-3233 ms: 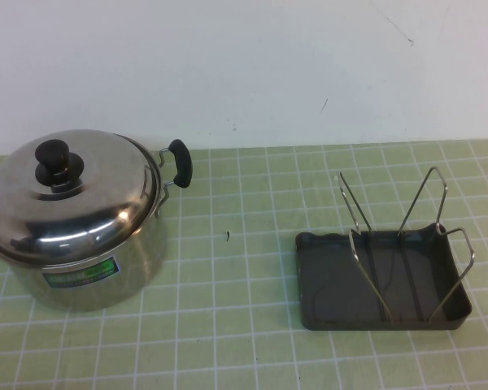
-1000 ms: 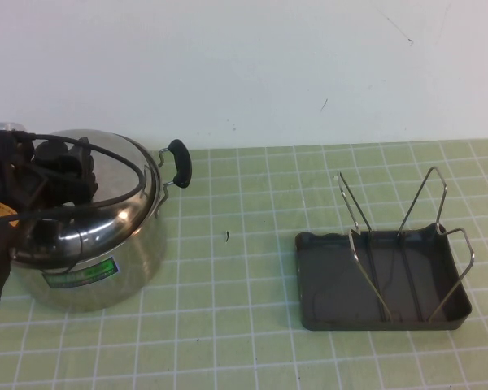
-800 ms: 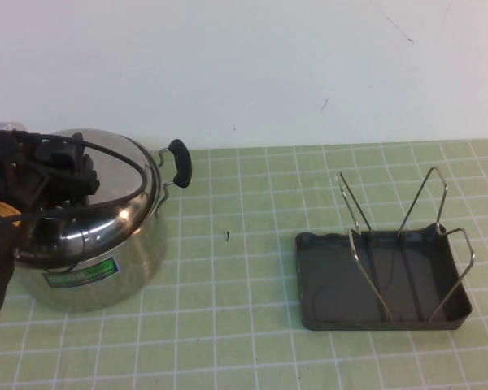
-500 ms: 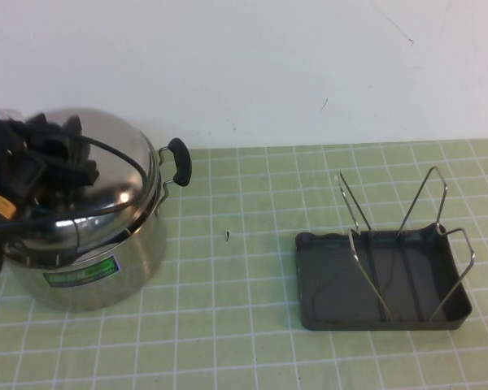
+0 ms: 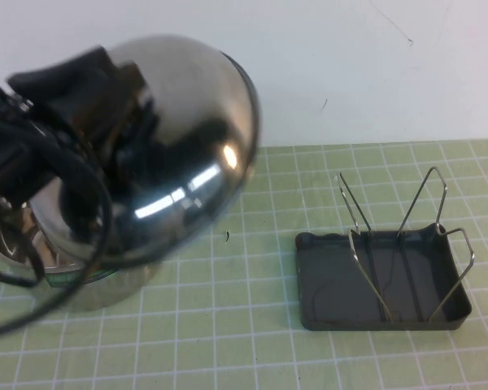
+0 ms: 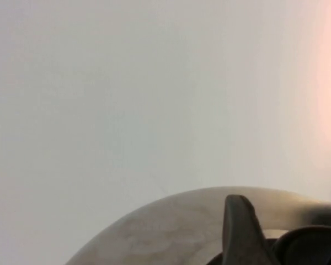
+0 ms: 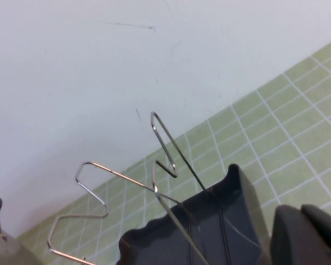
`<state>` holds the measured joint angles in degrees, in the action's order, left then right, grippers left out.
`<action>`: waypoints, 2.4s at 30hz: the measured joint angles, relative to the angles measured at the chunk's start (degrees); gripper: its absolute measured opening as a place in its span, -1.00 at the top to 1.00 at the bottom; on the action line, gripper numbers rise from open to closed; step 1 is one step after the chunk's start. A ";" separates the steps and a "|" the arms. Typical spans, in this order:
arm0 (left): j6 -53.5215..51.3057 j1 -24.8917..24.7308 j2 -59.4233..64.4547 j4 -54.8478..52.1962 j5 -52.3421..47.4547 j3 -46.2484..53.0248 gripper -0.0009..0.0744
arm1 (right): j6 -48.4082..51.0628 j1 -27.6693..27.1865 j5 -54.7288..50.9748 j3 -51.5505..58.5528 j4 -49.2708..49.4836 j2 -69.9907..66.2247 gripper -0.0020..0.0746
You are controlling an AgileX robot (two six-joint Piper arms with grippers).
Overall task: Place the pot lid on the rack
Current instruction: Hand over the pot lid
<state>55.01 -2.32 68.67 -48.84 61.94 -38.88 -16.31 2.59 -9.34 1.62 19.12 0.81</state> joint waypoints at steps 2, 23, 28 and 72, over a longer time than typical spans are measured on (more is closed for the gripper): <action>2.56 0.00 0.00 -5.85 2.36 0.00 0.16 | 0.20 0.00 0.42 0.00 1.60 0.00 0.95; 8.23 0.00 0.00 -12.33 4.03 0.00 0.16 | 77.11 5.44 -19.37 -16.22 74.99 -32.48 0.67; 8.39 0.00 0.00 -12.73 4.03 0.00 0.16 | 80.23 5.44 -28.52 -24.35 77.50 -46.89 0.11; 13.80 0.00 0.00 -19.30 4.49 0.00 0.16 | 73.19 21.73 -47.44 -62.57 77.21 -90.00 -0.25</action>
<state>68.80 -2.32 68.67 -68.14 66.43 -38.88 56.88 24.32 -56.79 -60.96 96.33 -89.19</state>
